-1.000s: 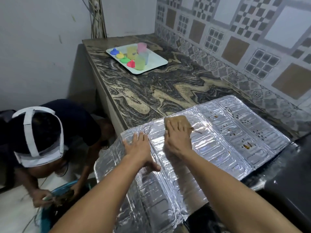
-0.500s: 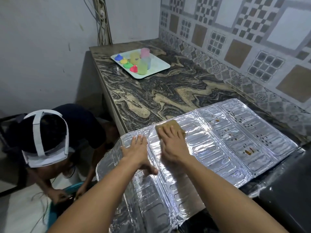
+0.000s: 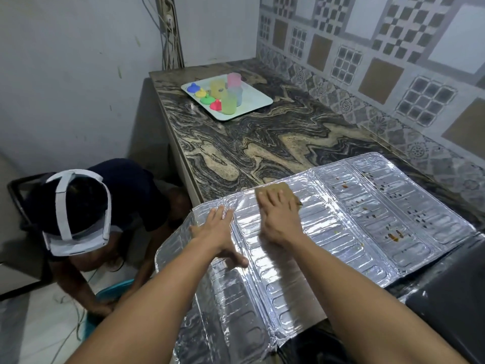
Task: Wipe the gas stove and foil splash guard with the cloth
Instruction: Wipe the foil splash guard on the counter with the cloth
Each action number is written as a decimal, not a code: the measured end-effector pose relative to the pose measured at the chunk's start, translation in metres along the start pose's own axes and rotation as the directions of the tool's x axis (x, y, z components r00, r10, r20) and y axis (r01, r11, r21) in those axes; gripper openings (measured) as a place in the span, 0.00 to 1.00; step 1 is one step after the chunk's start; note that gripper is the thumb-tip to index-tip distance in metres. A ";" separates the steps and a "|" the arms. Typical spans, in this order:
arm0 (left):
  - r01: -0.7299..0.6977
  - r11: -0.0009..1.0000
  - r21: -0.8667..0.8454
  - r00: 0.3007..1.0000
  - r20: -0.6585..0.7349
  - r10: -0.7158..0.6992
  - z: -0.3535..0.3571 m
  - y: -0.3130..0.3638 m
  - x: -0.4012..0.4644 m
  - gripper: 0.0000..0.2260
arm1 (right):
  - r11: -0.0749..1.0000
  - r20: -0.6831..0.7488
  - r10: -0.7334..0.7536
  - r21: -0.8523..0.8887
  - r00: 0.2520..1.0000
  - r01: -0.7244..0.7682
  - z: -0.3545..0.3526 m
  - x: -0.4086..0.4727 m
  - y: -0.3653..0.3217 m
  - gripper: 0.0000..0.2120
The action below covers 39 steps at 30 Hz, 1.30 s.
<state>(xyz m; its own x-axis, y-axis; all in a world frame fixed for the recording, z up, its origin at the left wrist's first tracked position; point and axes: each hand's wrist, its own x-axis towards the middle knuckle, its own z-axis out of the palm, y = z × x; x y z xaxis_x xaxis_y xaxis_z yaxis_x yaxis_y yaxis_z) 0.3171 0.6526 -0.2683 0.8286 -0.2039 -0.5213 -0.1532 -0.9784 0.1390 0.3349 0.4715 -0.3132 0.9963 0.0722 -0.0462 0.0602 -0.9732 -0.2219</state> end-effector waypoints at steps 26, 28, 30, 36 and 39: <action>-0.020 0.988 0.153 1.000 -0.019 0.023 -0.004 0.005 0.008 0.66 | 0.703 -0.096 0.711 0.082 0.697 -0.706 -0.013 -0.056 0.030 0.37; -0.023 0.986 0.164 1.000 -0.014 0.026 -0.005 0.005 0.007 0.66 | 0.753 -0.069 0.658 0.086 0.750 -0.652 -0.011 -0.070 0.010 0.38; -0.027 0.983 0.183 0.999 -0.016 0.031 -0.007 0.006 0.005 0.64 | 0.828 -0.058 0.559 0.092 0.827 -0.554 -0.004 -0.089 -0.013 0.37; -0.054 0.982 0.183 0.998 -0.008 0.056 -0.008 0.002 0.005 0.65 | 0.817 -0.106 0.575 0.031 0.811 -0.575 0.004 -0.134 -0.014 0.29; -0.079 0.984 0.158 0.997 -0.011 0.082 -0.005 -0.002 0.008 0.66 | 0.642 -0.101 0.766 0.084 0.635 -0.762 -0.001 -0.133 0.007 0.28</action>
<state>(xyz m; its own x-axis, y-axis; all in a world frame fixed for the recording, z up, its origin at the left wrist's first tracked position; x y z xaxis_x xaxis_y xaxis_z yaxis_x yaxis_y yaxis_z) 0.3263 0.6530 -0.2683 0.8194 -0.2827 -0.4987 -0.3014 -0.9525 0.0448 0.2030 0.4548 -0.3079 0.6846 -0.7219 -0.1008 -0.7255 -0.6616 -0.1895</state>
